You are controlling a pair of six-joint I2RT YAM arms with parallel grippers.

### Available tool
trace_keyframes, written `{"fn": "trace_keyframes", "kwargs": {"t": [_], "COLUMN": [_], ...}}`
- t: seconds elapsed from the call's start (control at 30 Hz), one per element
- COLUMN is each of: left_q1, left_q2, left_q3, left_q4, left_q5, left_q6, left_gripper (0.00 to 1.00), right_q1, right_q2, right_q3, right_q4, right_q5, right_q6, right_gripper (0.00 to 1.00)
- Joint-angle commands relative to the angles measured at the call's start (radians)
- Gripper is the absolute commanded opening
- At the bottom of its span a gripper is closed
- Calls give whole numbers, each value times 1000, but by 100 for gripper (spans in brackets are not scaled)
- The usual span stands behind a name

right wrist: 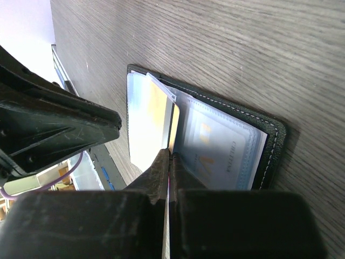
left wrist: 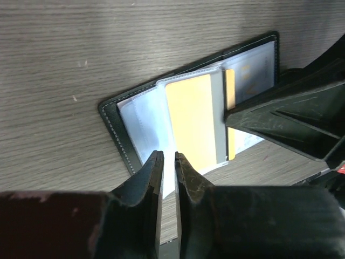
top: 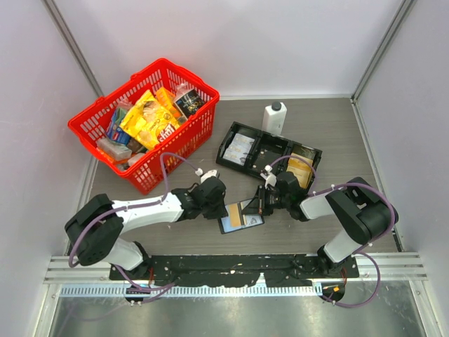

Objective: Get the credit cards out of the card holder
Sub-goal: Remove the credit card from the card holder.

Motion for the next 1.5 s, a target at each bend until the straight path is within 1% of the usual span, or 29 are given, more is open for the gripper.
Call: {"fn": "trace_keyframes", "kwargs": {"t": [0.0, 0.27, 0.5, 0.67, 0.77, 0.97, 1.1, 1.17, 1.2, 1.23, 1.27, 1.33, 1.47], "left_q1": [-3, -3, -3, -1, -3, -3, -1, -3, -3, -3, -1, -1, -3], "left_q2": [27, 98, 142, 156, 168, 162, 165, 165, 165, 164, 162, 164, 162], "left_q3": [72, 86, 52, 18, 14, 6, 12, 12, 12, 14, 14, 14, 14], "left_q4": [45, 93, 63, 40, 11, 8, 5, 7, 7, 8, 10, 10, 16], "left_q5": [18, 44, 38, 21, 12, 7, 7, 9, 10, 10, 12, 12, 15], "left_q6": [41, 51, 21, -4, -7, -10, -10, -7, -7, -5, -4, -2, -1], "left_gripper": [17, 14, 7, 5, 4, 4, 4, 4, 4, 4, 4, 4, 4], "right_q1": [-4, -4, -4, -14, -31, -60, -63, -62, -62, -63, -63, -63, -62], "right_q2": [-15, -7, -16, -24, -29, -59, -64, -58, -53, -50, -41, -29, 5], "right_q3": [10, 11, 13, 22, 31, 54, 63, 59, 56, 56, 56, 56, 62], "right_q4": [-37, -34, -49, -103, -160, -261, -281, -266, -257, -246, -240, -209, -177], "right_q5": [17, 11, 15, 29, 40, 60, 63, 51, 46, 43, 35, 25, 8], "right_q6": [-38, -36, -48, -76, -91, -128, -141, -137, -128, -122, -121, -110, -98], "right_gripper": [1, 1, 1, 1, 1, 1, 1, 6, 10, 11, 15, 19, 21]}}
